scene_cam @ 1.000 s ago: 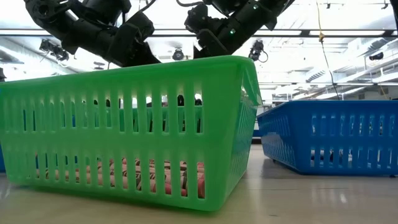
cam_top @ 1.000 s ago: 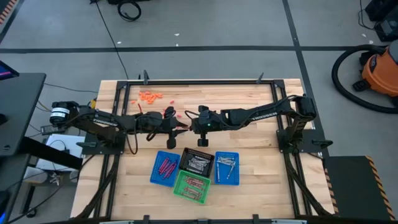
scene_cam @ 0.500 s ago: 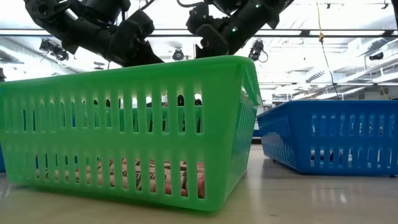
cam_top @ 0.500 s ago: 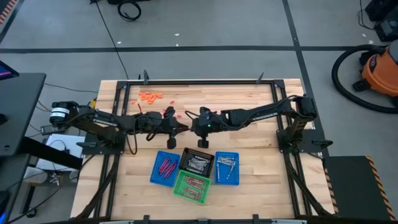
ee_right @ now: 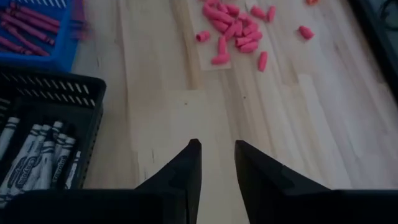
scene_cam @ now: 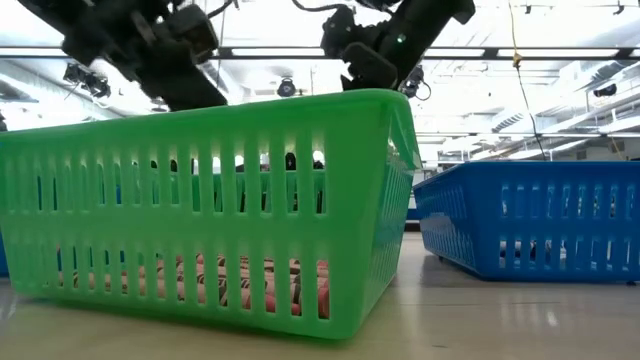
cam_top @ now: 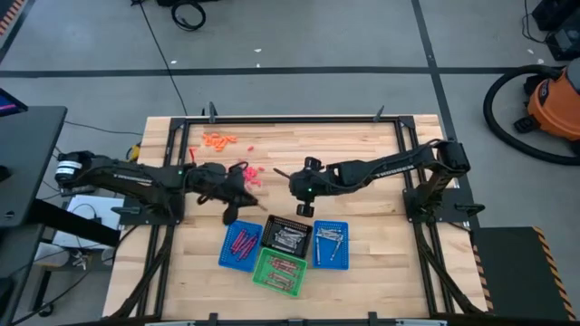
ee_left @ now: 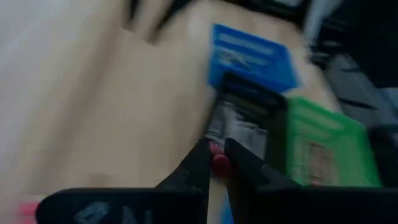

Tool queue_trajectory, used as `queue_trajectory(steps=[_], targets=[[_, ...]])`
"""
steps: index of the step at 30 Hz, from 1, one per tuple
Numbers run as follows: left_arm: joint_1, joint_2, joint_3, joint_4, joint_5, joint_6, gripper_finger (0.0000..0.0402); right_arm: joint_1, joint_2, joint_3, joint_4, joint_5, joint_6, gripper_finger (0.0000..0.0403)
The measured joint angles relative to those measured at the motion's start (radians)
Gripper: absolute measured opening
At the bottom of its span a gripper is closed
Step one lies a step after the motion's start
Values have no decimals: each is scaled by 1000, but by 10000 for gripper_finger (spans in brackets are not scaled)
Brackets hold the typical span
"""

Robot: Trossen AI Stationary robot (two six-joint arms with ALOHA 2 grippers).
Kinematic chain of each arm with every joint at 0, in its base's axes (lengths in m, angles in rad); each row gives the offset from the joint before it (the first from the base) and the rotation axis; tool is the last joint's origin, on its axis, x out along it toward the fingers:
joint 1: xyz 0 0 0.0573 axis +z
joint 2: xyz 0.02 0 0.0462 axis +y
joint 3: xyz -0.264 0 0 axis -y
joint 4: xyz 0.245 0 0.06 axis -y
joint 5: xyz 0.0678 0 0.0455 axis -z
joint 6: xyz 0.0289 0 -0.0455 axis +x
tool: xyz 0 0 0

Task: Sort crayons
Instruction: Put the dark red crayon into the left blue bin

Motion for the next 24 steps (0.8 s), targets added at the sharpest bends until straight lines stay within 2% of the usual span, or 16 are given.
queue_trajectory(steps=[3, 7, 10, 16, 24], targets=[[-40, -36, 0, -74, 85, -61, 34, 30, 0, 0, 13, 56, 0, 103], [-125, -56, 0, -126, 87, -185, 34, 68, 0, 0, 10, 96, -1, 103], [-217, -54, 0, -175, 49, -231, 34, 91, 0, 0, 4, 103, 17, 103], [-397, -52, -1, -192, -51, -209, 34, 129, 0, 0, 21, 117, 25, 103], [-529, -52, -1, -192, -225, -218, 34, 141, 0, 0, 28, 137, 18, 103]])
